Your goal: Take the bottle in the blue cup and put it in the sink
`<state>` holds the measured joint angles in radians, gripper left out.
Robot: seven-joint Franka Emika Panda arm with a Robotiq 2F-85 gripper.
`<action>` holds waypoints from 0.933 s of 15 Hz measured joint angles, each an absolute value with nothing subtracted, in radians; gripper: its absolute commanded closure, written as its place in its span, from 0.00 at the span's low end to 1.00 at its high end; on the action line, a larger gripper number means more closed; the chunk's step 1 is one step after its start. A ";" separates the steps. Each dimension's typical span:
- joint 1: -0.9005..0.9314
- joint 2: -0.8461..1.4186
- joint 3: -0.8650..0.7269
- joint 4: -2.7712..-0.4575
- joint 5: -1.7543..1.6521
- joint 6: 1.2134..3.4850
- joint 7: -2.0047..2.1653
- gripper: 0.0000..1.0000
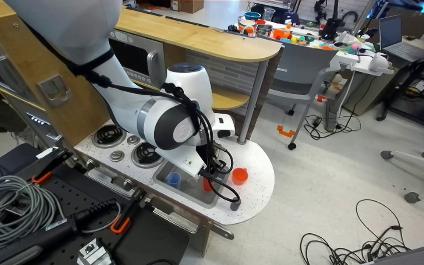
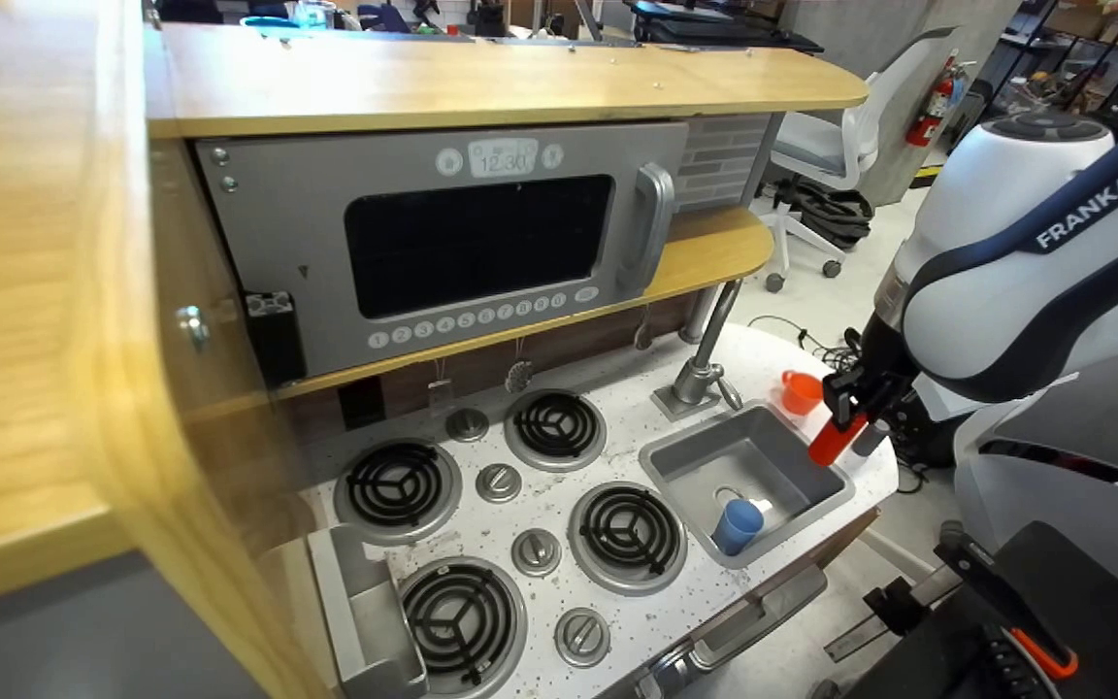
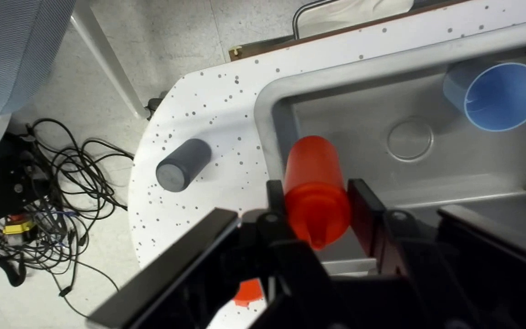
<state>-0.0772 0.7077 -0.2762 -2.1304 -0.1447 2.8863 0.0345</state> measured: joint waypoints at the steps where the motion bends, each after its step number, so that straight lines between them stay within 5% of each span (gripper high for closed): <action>1: -0.080 0.723 -0.270 -2.117 -0.144 2.886 0.035 0.87; 14: -0.089 0.913 -0.256 -1.971 -0.142 2.886 0.034 0.87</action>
